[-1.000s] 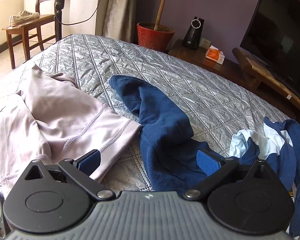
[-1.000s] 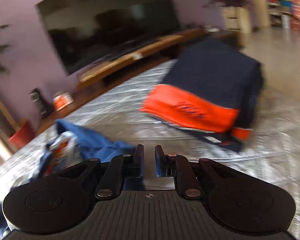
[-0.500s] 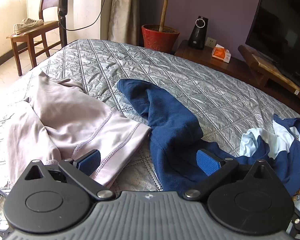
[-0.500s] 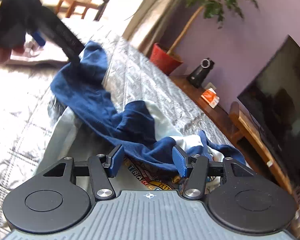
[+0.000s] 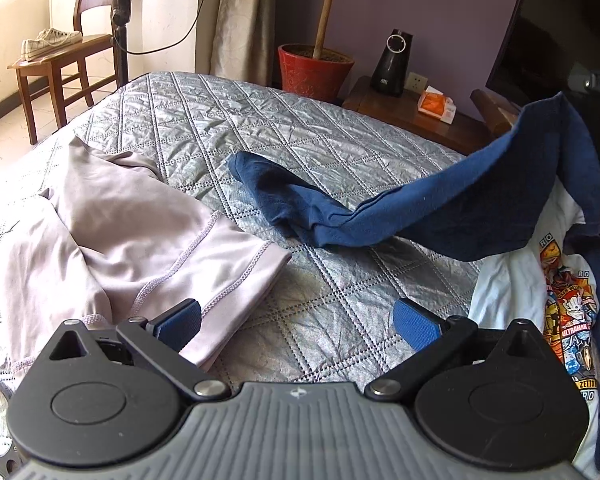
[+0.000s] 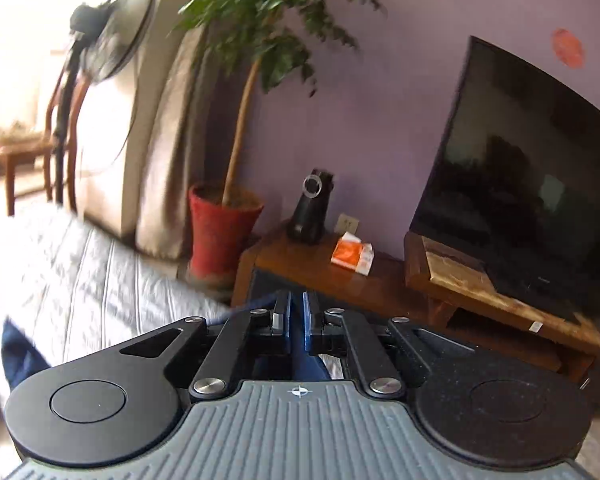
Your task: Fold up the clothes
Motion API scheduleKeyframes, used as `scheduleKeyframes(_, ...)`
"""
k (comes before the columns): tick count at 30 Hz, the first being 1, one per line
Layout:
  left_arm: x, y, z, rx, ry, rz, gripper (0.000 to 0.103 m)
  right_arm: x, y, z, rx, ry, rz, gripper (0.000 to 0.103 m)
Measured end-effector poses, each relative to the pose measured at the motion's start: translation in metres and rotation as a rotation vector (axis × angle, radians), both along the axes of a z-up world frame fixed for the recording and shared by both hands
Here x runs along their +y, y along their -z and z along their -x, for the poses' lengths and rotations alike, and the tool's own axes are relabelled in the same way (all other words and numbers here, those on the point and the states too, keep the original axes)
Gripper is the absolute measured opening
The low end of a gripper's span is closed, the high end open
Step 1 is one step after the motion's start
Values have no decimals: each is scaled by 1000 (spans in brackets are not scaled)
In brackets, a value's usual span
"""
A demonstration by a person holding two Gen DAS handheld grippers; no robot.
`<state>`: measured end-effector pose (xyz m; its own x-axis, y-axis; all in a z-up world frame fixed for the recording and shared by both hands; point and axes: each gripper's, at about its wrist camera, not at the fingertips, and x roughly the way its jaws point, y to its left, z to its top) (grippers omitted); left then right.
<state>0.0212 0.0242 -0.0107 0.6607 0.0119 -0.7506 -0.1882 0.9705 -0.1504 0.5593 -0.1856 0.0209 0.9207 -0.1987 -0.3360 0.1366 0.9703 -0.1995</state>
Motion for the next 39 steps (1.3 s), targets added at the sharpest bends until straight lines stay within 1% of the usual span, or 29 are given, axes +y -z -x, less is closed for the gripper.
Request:
scheduleKeyframes(1, 1, 0, -1, 2, -3, 2, 102, -3, -1, -3, -12, 34, 14, 22)
scheduleKeyframes(2, 3, 0, -1, 2, -6, 4, 102, -4, 3, -7, 31, 51, 30, 30)
scheduleKeyframes(3, 4, -1, -1, 0, -10, 4, 102, -5, 8, -8, 73, 59, 39, 64)
scheduleKeyframes(4, 5, -2, -1, -3, -14, 3, 102, -4, 17, -2, 116, 36, 27, 73)
scheduleKeyframes(5, 6, -2, -1, -6, -18, 0, 102, -3, 26, 7, 151, 13, 16, 70)
scheduleKeyframes(6, 8, -3, 0, -8, -23, -3, 102, 3, 33, 24, 167, -14, -5, 62)
scheduleKeyframes(7, 9, -3, 0, -10, -28, -5, 102, 12, 40, 46, 197, -62, -53, 63)
scheduleKeyframes(10, 14, -3, 0, -9, -40, 3, 102, 43, 64, 116, 306, -273, -224, 68)
scheduleKeyframes(12, 14, -3, 1, -6, -39, 8, 102, 73, 82, 154, 394, -364, -258, 74)
scheduleKeyframes(13, 12, -2, 2, -5, -34, 5, 102, 89, 90, 172, 434, -404, -273, 74)
scheduleKeyframes(15, 9, -2, 3, -4, -23, -3, 102, 116, 103, 190, 476, -445, -270, 74)
scheduleKeyframes(16, 7, -2, 3, -4, -16, -7, 102, 128, 109, 195, 493, -456, -255, 74)
scheduleKeyframes(18, 3, -2, 2, -3, -6, -7, 102, 143, 124, 195, 520, -456, -189, 72)
scheduleKeyframes(20, 2, -1, 1, -2, 3, -2, 102, 153, 139, 189, 564, -456, -163, 44)
scheduleKeyframes(21, 1, -1, 1, -2, 8, 0, 102, 156, 140, 190, 548, -446, -154, 28)
scheduleKeyframes(22, -1, 0, 0, -3, 12, 0, 102, 161, 140, 192, 553, -443, -165, 19)
scheduleKeyframes(23, -2, 0, -1, -3, 15, -1, 102, 165, 138, 195, 553, -453, -201, 11)
scheduleKeyframes(24, -3, 0, -2, -2, 17, -1, 102, 169, 136, 199, 553, -463, -237, 9)
scheduleKeyframes(26, -3, 0, -2, -1, 21, 11, 102, 178, 132, 207, 558, -489, -299, 9)
scheduleKeyframes(27, -4, 0, -2, -1, 24, 16, 102, 186, 133, 212, 574, -522, -296, 9)
scheduleKeyframes(29, -7, 1, -2, -2, 32, 24, 102, 193, 133, 222, 589, -574, -302, 15)
scheduleKeyframes(30, -9, 1, -2, -2, 36, 24, 102, 196, 132, 226, 595, -593, -305, 20)
scheduleKeyframes(31, -12, 1, -2, -2, 41, 21, 102, 193, 129, 230, 598, -588, -307, 26)
scheduleKeyframes(32, -14, 2, -3, -1, 49, 19, 102, 187, 123, 233, 598, -575, -319, 26)
scheduleKeyframes(33, -17, 3, -3, 5, 60, 18, 102, 175, 115, 239, 572, -555, -339, 33)
scheduleKeyframes(34, -20, 4, -4, 11, 74, 14, 102, 163, 108, 244, 545, -526, -354, 50)
scheduleKeyframes(36, -28, 6, -4, 20, 100, 4, 102, 131, 94, 255, 489, -410, -344, 72)
scheduleKeyframes(38, -34, 6, -3, 19, 126, -8, 102, 95, 87, 264, 464, -251, -285, 69)
scheduleKeyframes(39, -37, 6, -2, 17, 137, -14, 102, 77, 85, 267, 460, -172, -252, 66)
